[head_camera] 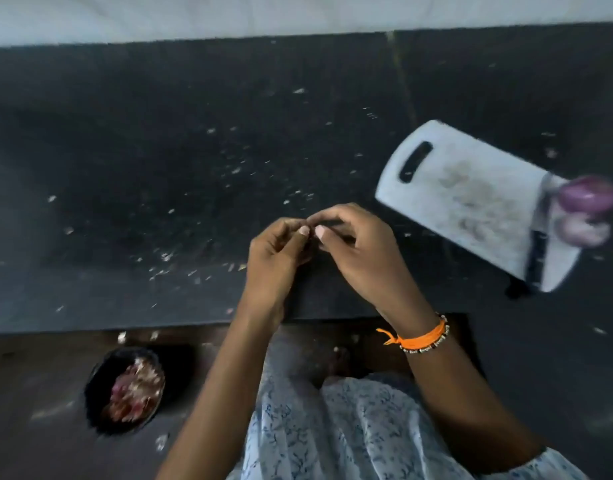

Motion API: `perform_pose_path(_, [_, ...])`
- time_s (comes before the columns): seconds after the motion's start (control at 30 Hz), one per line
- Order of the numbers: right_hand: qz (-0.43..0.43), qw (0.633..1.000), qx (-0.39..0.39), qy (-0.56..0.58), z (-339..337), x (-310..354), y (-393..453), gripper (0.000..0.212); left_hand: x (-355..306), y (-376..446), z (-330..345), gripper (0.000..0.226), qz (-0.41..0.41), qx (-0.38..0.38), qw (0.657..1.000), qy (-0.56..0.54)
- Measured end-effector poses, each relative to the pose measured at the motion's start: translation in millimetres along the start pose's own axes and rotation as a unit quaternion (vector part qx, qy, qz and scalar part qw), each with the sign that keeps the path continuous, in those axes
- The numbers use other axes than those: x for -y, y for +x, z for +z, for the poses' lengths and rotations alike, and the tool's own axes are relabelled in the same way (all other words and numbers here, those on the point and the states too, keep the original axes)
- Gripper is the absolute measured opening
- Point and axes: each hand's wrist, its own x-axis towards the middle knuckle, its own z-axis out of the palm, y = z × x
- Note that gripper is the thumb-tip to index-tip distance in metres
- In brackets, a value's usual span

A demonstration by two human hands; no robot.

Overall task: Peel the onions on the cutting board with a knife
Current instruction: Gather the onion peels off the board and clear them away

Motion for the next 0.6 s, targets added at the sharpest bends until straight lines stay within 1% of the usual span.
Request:
perform_pose_path(0.17, [0.029, 0.991, -0.119, -0.046, -83, -32, -12, 0.015, -3, 11, 85, 0.026, 0.025, 0.125, 0.989, 0.078])
perform_pose_path(0.33, [0.059, 0.965, -0.237, -0.098, -137, -60, -22, 0.016, 1, 18, 147, 0.034, 0.023, 0.210, 0.967, 0.140])
perform_pose_path(0.43, [0.066, 0.930, -0.320, -0.167, -162, -72, -25, 0.016, 1, 26, 176, 0.031, 0.042, 0.262, 0.943, 0.202])
perform_pose_path(0.53, [0.088, 0.878, -0.405, -0.239, -180, -82, -24, 0.016, 0, 43, 203, 0.021, 0.071, 0.307, 0.916, 0.246])
perform_pose_path(0.6, [0.114, 0.849, -0.438, -0.273, -189, -89, -23, 0.020, -3, 56, 224, 0.017, 0.102, 0.323, 0.901, 0.273])
